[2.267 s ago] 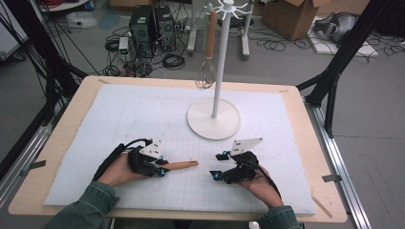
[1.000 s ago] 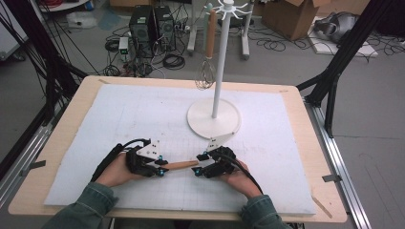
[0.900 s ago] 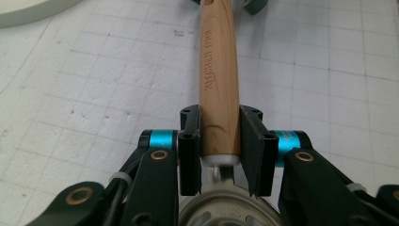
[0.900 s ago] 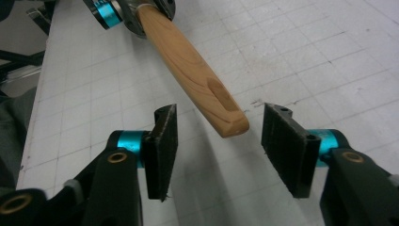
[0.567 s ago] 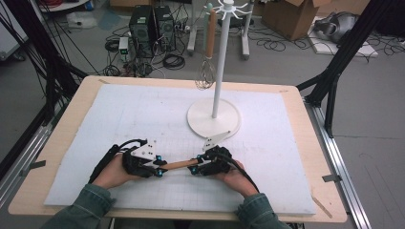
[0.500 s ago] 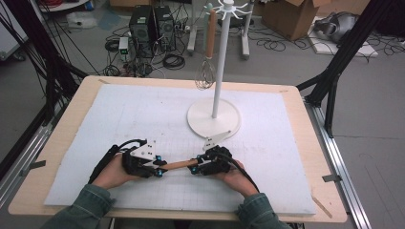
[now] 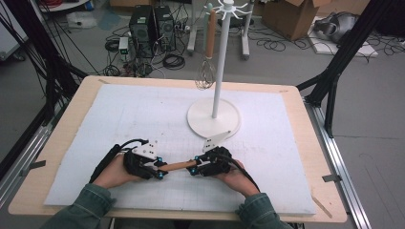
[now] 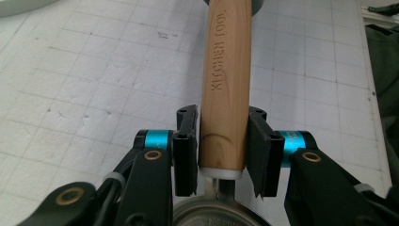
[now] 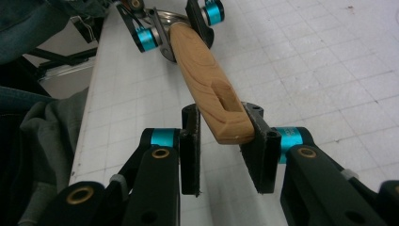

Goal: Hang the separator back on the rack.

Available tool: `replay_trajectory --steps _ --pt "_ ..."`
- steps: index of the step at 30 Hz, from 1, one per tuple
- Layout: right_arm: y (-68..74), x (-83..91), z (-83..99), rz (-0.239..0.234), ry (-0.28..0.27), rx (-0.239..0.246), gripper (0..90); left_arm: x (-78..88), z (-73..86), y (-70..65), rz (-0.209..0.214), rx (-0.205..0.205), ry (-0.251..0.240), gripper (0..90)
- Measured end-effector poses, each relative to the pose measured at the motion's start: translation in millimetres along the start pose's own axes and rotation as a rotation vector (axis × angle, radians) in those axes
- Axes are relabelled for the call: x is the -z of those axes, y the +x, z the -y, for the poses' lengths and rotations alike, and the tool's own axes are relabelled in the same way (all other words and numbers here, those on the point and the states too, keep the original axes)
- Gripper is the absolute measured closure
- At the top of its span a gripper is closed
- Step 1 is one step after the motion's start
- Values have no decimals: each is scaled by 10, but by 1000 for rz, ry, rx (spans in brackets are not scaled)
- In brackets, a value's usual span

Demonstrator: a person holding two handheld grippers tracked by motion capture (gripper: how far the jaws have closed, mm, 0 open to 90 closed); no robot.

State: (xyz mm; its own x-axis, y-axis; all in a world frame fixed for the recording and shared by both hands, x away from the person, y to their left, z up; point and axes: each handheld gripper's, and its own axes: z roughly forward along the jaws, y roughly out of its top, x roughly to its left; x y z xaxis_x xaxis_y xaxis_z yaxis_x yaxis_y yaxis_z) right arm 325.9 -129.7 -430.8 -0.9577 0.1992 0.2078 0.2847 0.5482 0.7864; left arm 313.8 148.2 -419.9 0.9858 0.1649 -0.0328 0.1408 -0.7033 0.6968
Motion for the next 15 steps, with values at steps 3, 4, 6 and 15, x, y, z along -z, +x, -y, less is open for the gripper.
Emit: replay_trajectory --steps 3,4,6,15 --pt "14 20 -23 2 -6 -1 693 21 -21 -10 -5 -8 -4 688" --pt "14 26 -30 3 -19 -6 678 26 -26 -12 -7 -12 -4 695" --pt "17 54 -47 12 -36 -24 638 40 -38 -17 -30 -9 -6 697" --pt "63 123 -144 70 -93 -84 531 85 -100 0 -79 13 -38 701"
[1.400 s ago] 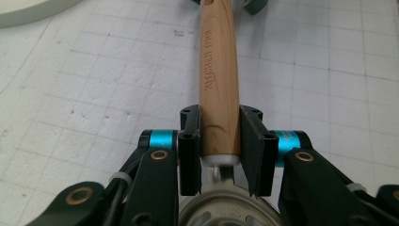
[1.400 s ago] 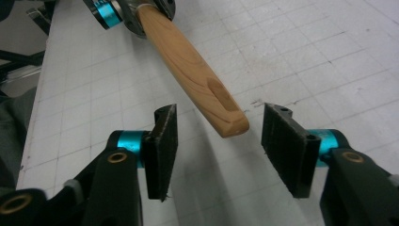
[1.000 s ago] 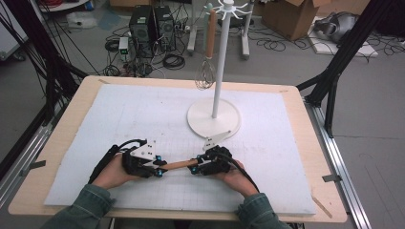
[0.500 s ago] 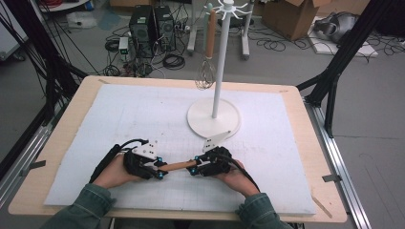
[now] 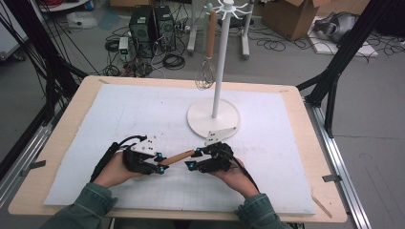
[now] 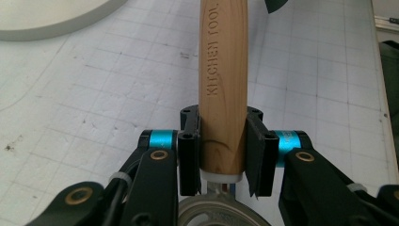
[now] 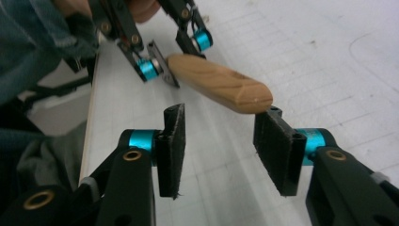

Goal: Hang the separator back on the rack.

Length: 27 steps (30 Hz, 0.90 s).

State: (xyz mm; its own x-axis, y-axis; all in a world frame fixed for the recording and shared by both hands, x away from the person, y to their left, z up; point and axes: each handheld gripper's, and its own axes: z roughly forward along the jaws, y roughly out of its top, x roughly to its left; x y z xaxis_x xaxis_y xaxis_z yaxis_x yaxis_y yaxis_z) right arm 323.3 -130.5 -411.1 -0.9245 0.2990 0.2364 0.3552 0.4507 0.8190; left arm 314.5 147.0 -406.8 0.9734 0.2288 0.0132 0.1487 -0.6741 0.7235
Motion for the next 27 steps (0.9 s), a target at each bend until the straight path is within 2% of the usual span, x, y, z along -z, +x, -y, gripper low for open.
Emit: replay_trajectory --steps 5,7,18,22,25,27 --pt "7 -10 -51 14 -26 -15 504 -39 -59 -7 -35 10 0 701" --pt "0 2 -64 20 -45 -43 505 -48 -79 -8 -44 13 -4 701" --pt "6 9 -177 77 -103 -99 461 -94 -196 -29 -126 25 -20 702" --pt "1 15 -210 80 -130 -109 530 -81 -215 -50 -140 28 -30 701" --pt "-13 33 -219 55 -154 -132 593 -66 -227 -70 -146 25 -37 700" --pt "-17 43 -221 31 -167 -137 616 -49 -224 -68 -134 20 -42 699"
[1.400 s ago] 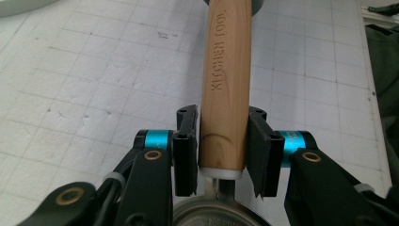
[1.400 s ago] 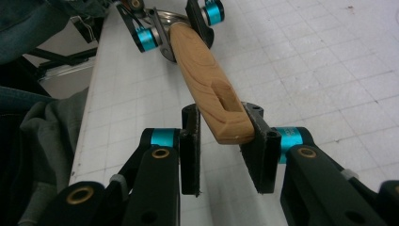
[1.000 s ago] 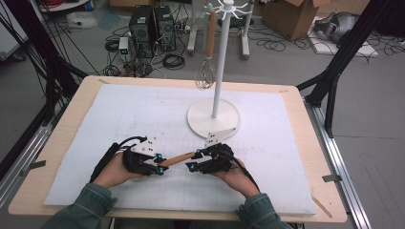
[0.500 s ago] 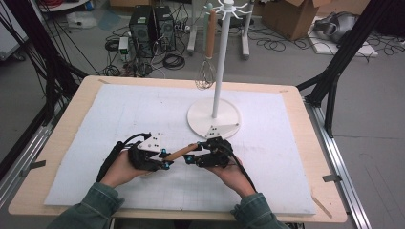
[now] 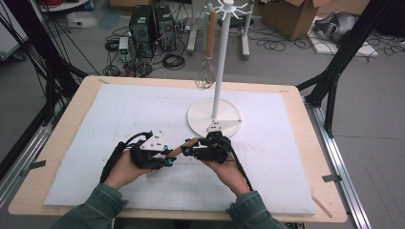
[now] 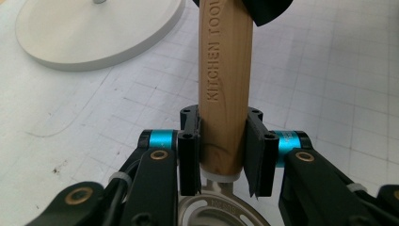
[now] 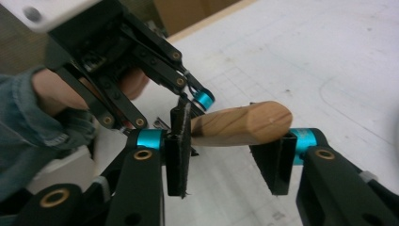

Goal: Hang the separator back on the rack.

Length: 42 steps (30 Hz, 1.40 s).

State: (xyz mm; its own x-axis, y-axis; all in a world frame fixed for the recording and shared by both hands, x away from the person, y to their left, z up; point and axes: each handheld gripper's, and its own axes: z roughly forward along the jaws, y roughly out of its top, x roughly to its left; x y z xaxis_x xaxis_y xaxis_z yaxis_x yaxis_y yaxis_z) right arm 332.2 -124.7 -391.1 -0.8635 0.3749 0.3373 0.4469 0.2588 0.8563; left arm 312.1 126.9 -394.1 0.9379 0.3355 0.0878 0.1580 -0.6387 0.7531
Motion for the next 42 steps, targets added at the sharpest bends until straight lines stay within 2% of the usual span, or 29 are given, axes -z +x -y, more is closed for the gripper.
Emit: replay_trajectory --steps 5,9,12,15,17,19,20,24,28,34,35,39,41,42 --pt "16 36 -23 -77 -8 13 680 56 31 45 81 31 -50 666" --pt "40 44 -58 -103 -4 49 704 111 56 85 120 50 -77 653" --pt "67 34 -86 -98 -15 65 704 133 54 78 113 43 -81 665" --pt "81 20 -90 -89 -32 60 691 136 48 66 97 36 -82 674" --pt "94 5 -91 -60 -41 66 659 132 39 54 93 43 -85 682" --pt "108 -16 -90 -53 -39 66 647 130 30 50 84 52 -98 684" --pt "118 -29 -90 -51 -35 68 645 138 24 50 76 48 -89 683" --pt "132 -60 -94 -50 -39 63 666 155 12 55 81 56 -107 684" --pt "127 -54 -111 -91 -55 60 700 168 14 52 104 64 -125 683" --pt "164 -36 -159 -123 -44 108 712 198 38 90 182 76 -148 652" --pt "169 -33 -170 -124 -46 116 712 204 44 88 185 87 -158 642" --pt "192 -15 -225 -137 -44 139 714 232 65 110 212 88 -161 642" --pt "212 -11 -251 -149 -42 149 714 226 70 108 253 99 -171 648" --pt "222 -12 -260 -153 -38 154 714 227 66 105 250 87 -172 658"
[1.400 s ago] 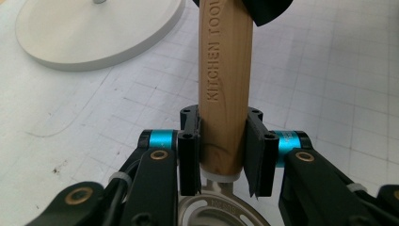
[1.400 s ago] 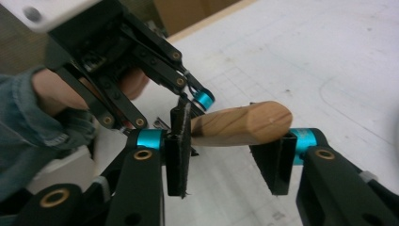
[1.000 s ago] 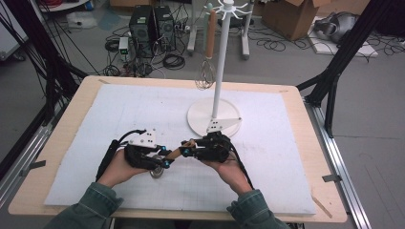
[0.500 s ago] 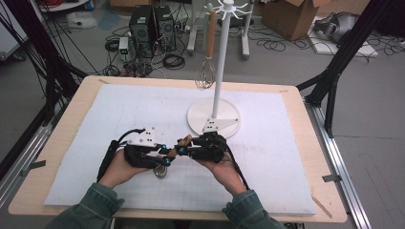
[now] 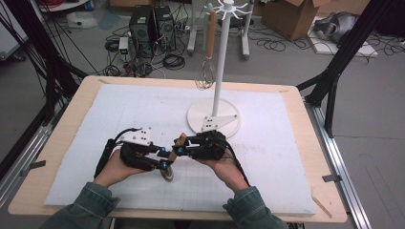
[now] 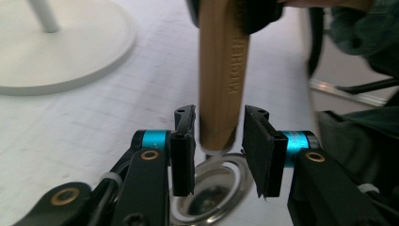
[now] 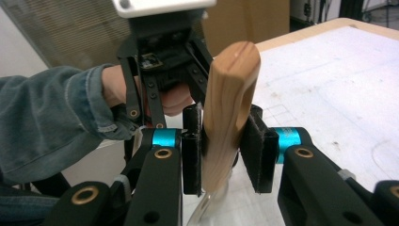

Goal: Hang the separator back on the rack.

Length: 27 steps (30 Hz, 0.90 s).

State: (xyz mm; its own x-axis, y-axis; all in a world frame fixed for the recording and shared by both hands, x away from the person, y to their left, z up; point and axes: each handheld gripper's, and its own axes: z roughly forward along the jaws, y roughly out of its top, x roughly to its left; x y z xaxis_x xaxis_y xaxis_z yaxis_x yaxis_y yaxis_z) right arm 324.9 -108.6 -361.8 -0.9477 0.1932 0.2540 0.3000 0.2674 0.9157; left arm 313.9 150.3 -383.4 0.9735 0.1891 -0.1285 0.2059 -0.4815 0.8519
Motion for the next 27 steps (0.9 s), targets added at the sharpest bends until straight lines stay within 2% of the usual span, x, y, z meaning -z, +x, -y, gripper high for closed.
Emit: replay_trajectory --steps 4,6,9,14,20,22,24,27 --pt "33 -23 -30 -14 6 26 715 4 -6 -11 6 -6 -4 697" --pt "42 -24 -37 -15 1 32 714 4 -12 -26 -11 -1 -9 700" --pt "63 -33 -37 12 -11 31 700 2 -14 -31 -31 5 -19 701" --pt "126 -69 -35 88 -27 47 664 2 -10 -36 -71 18 -36 704" --pt "169 -91 -32 137 -50 63 654 6 -45 -60 -105 32 -69 704" --pt "174 -100 -15 148 -47 72 657 5 -53 -59 -103 31 -72 704" --pt "172 -110 4 152 -42 76 704 -8 -55 -71 -106 22 -59 704" --pt "156 -108 18 130 -43 58 718 -16 -48 -71 -85 23 -64 704"
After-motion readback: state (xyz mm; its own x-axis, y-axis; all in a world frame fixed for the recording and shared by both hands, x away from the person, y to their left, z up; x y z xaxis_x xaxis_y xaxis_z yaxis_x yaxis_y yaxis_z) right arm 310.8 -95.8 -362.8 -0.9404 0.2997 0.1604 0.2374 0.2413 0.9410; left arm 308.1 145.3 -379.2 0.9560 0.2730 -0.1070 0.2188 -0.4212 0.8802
